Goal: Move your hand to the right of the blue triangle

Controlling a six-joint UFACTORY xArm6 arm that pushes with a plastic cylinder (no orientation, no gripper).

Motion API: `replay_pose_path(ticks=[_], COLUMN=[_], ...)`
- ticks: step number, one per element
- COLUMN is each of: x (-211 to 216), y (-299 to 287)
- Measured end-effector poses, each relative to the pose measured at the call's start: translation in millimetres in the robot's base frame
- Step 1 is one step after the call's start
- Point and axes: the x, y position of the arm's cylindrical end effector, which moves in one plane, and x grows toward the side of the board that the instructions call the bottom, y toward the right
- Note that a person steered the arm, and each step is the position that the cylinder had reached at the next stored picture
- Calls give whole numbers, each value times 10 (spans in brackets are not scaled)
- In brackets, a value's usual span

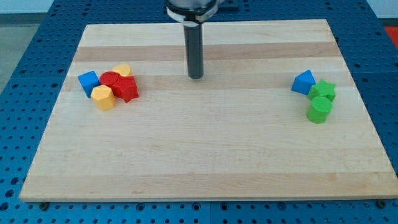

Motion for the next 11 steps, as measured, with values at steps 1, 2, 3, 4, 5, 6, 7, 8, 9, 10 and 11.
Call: replay_pose_path(ticks=[1,2,3,4,5,6,7,8,9,10,11], x=[-6,-35,-106,-155,-174,-178,-178,-176,36,233,373], y=[300,582,933,1360,1762,2037,2317,2497,2497,2497,2497])
